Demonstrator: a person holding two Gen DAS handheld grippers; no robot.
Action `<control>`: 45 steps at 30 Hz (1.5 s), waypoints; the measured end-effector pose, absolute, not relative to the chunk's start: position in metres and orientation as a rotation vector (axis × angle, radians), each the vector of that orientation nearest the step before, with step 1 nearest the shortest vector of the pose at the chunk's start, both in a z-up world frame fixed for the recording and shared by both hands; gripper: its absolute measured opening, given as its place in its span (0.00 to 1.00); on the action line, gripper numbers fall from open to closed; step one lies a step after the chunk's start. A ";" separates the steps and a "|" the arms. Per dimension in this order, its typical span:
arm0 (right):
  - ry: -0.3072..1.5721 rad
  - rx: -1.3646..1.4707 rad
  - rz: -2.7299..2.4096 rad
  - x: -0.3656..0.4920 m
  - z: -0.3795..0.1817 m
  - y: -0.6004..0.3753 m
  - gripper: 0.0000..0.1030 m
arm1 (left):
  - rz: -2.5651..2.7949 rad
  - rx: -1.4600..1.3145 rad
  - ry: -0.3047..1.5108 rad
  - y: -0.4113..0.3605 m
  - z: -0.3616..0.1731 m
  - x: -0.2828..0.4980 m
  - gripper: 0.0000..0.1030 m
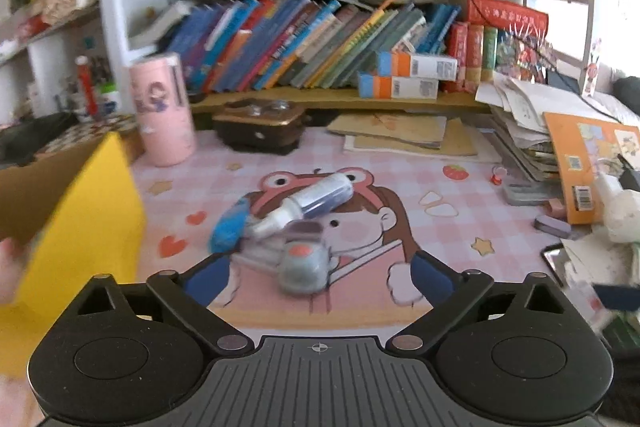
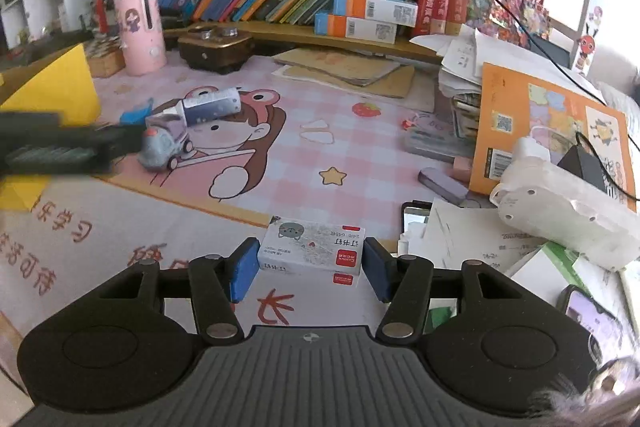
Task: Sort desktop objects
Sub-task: 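Close the right gripper on the medicine box while the left gripper grasps the grey stapler, then carry the stapler in the left gripper and medicine box in the right gripper toward the yellow box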
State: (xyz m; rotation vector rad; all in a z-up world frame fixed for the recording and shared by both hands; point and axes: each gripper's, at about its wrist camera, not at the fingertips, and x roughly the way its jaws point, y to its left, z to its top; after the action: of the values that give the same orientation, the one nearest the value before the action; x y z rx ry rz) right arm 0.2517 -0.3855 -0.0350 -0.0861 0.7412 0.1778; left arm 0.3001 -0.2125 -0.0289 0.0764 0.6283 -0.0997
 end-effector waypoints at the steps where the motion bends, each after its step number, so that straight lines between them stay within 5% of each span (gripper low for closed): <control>1: 0.743 -0.088 0.184 0.252 -0.035 -0.386 0.52 | -0.094 0.081 0.634 -0.215 -0.034 0.309 0.92; 16: 0.771 -0.078 0.216 0.258 -0.035 -0.389 0.52 | -0.016 0.105 0.747 -0.214 -0.084 0.375 0.41; 45: 0.751 -0.018 0.339 0.232 0.007 -0.340 0.52 | -0.141 -0.353 0.620 -0.111 0.023 0.208 0.39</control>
State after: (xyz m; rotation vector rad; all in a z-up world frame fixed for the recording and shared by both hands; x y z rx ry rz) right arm 0.2316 -0.3395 0.0070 -0.0184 0.7511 0.3387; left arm 0.2081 -0.1113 0.0234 -0.3527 0.6203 -0.1409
